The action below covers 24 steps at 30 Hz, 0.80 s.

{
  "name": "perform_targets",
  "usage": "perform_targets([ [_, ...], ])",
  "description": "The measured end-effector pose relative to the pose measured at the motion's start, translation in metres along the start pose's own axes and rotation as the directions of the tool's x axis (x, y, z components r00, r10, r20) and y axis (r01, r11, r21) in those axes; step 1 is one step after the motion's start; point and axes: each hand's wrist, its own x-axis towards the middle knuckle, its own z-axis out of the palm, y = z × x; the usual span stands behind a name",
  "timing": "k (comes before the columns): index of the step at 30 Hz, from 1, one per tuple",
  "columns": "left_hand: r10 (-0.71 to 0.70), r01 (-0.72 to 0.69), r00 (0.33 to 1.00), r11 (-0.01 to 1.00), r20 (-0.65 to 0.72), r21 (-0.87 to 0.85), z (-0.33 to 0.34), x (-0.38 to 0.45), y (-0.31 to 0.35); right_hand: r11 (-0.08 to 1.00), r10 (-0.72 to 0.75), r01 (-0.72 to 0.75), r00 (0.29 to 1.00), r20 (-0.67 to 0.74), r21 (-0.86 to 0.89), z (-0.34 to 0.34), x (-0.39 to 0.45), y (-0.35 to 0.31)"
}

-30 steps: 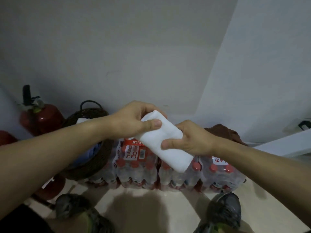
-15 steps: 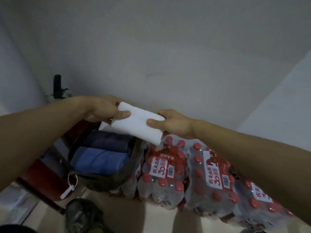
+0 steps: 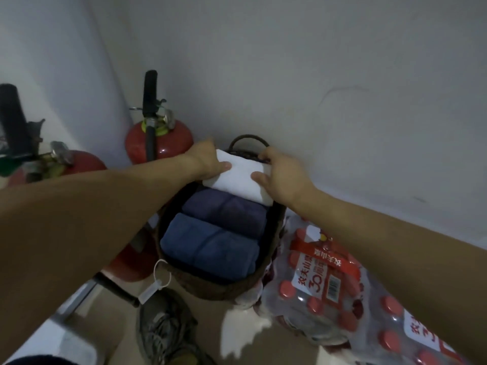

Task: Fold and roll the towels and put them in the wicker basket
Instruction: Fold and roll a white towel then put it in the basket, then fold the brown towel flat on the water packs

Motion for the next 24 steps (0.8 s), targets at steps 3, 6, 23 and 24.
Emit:
perform_targets([
  [3, 0.056, -0.046, 0.996, 0.986, -0.064, 0.159, 0.006, 0.0, 0.001, 0.989, 0.006, 0.002, 0.999, 0.053, -0.145, -0.002, 0.002, -0.004],
  [6, 0.212, -0.133, 0.946, 0.944, -0.245, 0.304, 0.011, -0.008, 0.0, 0.909, -0.104, 0.085, 0.994, -0.024, -0.407, -0.004, 0.001, -0.01],
  [23, 0.413, -0.409, 0.91, 0.89, 0.026, 0.203, 0.033, -0.008, -0.025, 0.866, -0.154, 0.276, 0.94, 0.304, -0.417, -0.007, 0.003, -0.005],
  [24, 0.403, -0.401, 0.914, 0.892, 0.037, 0.208, 0.034, -0.008, -0.026, 0.863, -0.155, 0.276, 0.942, 0.298, -0.424, -0.005, 0.005, -0.005],
])
